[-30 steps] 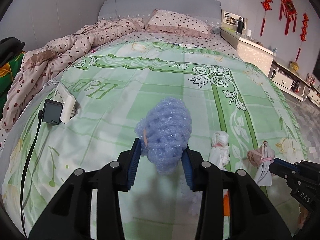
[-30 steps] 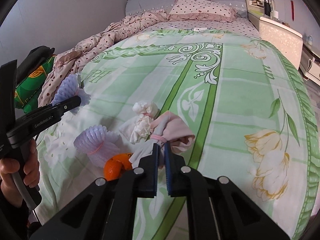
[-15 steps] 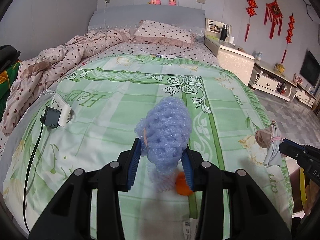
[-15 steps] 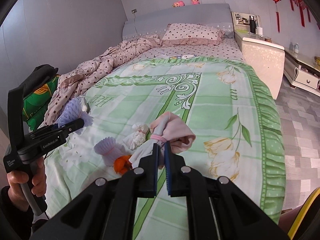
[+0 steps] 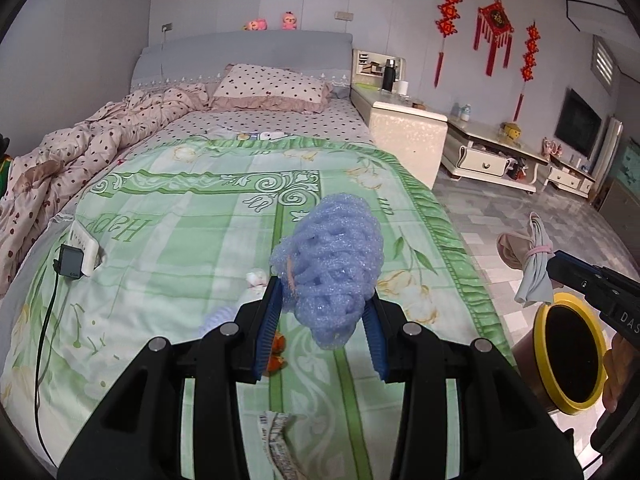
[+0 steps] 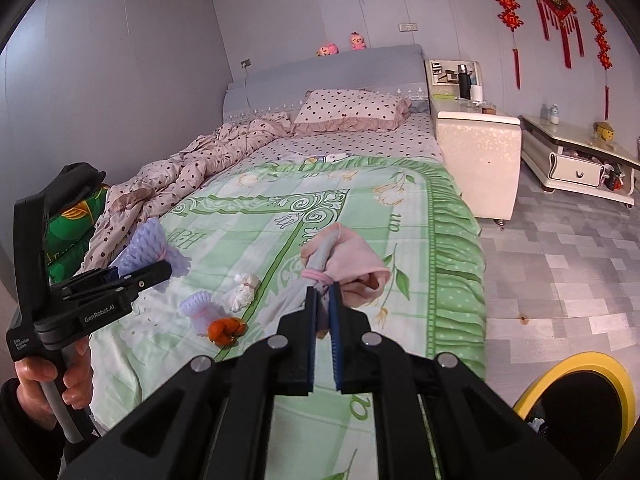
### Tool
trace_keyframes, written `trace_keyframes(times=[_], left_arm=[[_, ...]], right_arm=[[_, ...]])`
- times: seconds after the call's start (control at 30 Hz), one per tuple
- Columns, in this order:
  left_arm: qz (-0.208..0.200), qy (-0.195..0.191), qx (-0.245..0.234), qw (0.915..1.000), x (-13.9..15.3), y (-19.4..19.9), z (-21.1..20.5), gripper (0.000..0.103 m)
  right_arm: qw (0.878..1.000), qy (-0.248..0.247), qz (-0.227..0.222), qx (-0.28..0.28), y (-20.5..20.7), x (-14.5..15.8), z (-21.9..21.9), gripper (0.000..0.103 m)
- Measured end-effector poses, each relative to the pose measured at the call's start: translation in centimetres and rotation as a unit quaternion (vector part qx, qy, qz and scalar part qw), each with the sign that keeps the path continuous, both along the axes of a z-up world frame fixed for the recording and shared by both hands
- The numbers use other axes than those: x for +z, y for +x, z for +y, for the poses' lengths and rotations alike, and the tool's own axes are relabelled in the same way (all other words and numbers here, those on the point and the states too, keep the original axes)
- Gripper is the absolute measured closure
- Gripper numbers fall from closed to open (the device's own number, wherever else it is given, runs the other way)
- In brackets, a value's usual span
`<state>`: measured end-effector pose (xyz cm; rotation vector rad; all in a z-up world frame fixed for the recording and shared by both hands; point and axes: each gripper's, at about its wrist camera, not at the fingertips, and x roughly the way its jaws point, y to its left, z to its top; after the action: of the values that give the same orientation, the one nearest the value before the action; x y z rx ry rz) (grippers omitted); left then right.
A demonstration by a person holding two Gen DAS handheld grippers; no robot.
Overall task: Collect trash
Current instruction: 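Carry the mesh net and pink cloth over the bin with both tools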
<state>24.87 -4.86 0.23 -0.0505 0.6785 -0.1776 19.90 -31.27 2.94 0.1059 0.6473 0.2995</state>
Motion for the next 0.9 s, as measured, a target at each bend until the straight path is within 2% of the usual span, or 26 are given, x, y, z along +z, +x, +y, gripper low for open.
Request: trace_keyframes(times=[0.47,0.9], left_arm=[[-0.015,-0.033,-0.1,0.9943,4.5,-3.7,-12.6,0.066],[-0.006,-0.038,-0.185,0.982,5.3,-5.1,-24.0,0.066]], right_arm=[[0.995,0.004,-0.051,-0.091,-5.5,4.5,-11.0,0.097],[0.984,0.0,-0.058,-0.168,-9.1,4.8,-19.9,0.097]])
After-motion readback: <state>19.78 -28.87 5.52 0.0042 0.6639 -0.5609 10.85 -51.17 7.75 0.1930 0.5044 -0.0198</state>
